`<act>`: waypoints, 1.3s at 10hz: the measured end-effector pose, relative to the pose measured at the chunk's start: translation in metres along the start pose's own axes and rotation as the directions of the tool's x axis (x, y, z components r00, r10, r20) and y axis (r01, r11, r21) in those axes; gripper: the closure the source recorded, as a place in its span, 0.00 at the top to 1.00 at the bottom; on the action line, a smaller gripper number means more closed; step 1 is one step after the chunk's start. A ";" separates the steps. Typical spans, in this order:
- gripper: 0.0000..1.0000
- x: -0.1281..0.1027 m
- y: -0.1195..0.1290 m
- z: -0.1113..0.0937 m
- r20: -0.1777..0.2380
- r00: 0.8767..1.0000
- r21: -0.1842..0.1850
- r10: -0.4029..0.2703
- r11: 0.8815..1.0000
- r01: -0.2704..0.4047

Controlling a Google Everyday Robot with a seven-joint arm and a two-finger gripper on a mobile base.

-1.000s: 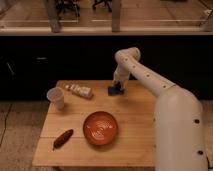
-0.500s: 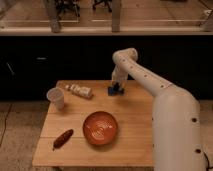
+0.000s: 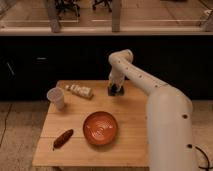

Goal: Place the eraser on the white sponge

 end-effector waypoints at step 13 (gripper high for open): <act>0.06 0.016 0.004 0.042 0.019 0.999 -0.129 0.045 0.991 -0.042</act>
